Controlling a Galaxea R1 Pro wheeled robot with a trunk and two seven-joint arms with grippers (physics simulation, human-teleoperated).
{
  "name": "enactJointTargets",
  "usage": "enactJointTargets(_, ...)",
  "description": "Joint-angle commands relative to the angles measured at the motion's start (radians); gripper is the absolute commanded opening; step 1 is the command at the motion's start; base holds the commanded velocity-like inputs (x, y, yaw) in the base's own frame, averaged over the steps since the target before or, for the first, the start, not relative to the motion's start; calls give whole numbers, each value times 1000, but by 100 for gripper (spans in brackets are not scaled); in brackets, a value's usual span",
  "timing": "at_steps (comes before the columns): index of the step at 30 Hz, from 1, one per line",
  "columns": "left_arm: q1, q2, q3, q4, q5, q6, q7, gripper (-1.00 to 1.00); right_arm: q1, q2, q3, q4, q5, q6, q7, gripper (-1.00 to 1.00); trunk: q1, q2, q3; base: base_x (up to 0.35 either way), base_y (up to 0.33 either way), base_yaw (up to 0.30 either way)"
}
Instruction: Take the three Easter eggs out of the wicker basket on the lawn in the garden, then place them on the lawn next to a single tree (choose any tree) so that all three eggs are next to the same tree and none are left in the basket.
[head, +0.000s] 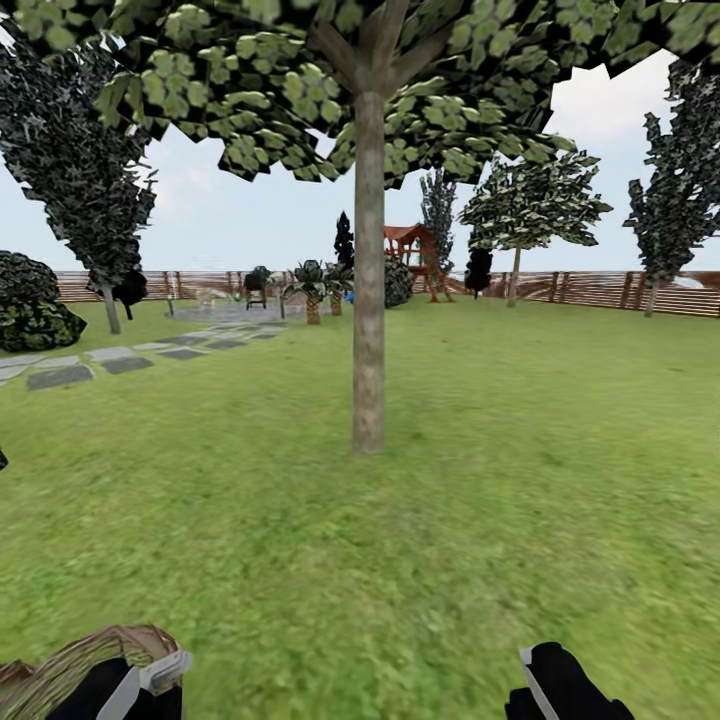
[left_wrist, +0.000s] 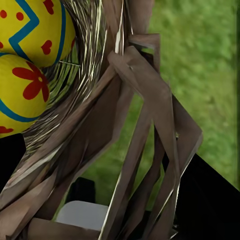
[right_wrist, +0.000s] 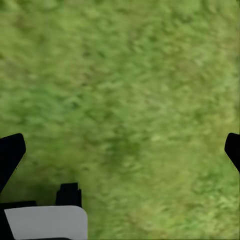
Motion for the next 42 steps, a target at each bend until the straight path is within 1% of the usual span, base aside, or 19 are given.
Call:
enactJointTargets(1, -1, 0, 5, -2, -5, 6, 0, -100, -1, -1, 5, -1, 4, 5, 0, 100, 1, -1, -1, 340, 0, -84)
enactJointTargets(6, -1, 0, 5, -3, -5, 6, 0, -100, -1, -1, 5, -1, 5, 5, 0, 100, 1, -1, -1, 340, 0, -61)
enactJointTargets(11, -1, 0, 5, -2, -5, 6, 0, -100, -1, -1, 5, -1, 5, 4, 0, 100, 1, -1, -1, 340, 0, -278)
enactJointTargets(21, -1, -1, 5, -1, -5, 6, 0, -100, -1, -1, 5, -1, 5, 3, 0, 100, 1, -1, -1, 340, 0, -21)
enactJointTargets(26, -1, -1, 5, -2, -5, 6, 0, -100, -1, 0, 5, -1, 4, 3, 0, 100, 1, -1, -1, 340, 0, -212)
enactJointTargets(42, -1, 0, 5, -2, -5, 6, 0, -100, -1, 2, 5, 0, 4, 3, 0, 100, 1, -1, -1, 340, 0, -6)
